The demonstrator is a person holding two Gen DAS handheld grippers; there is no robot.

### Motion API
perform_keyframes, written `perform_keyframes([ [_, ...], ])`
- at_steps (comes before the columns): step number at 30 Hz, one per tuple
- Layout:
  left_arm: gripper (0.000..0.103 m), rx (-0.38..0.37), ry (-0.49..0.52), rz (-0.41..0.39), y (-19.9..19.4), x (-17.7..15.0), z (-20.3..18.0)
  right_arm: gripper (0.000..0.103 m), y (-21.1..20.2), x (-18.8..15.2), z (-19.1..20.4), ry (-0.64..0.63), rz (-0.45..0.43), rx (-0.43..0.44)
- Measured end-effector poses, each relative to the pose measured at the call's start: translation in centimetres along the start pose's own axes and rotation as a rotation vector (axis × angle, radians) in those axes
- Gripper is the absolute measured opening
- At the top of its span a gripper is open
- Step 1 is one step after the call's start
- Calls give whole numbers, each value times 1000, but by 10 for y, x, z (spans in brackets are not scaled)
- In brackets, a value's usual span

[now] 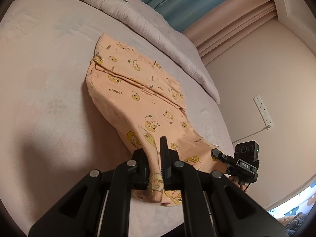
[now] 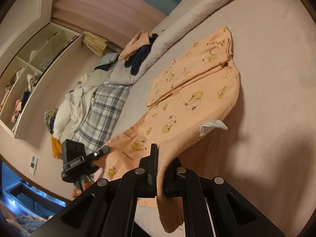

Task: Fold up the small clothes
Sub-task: 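Lift the hem with both tools and fold it toward the collar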

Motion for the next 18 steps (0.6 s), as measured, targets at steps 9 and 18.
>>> perform_keyframes([
  [9,5,-45,-11,-15,0,8,0,7,0,5,-2,3,-16,12],
  [18,5,-55,-5,-33,1,21,-4,7,0,9,0,15,-43,16],
])
Point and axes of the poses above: each gripper's, at about its wrist camera, not at the fingertips, and y roughly the way its jaws point, z to its left, x to its top, the point moved 3 cm from there along y, roughly the way its jaws point
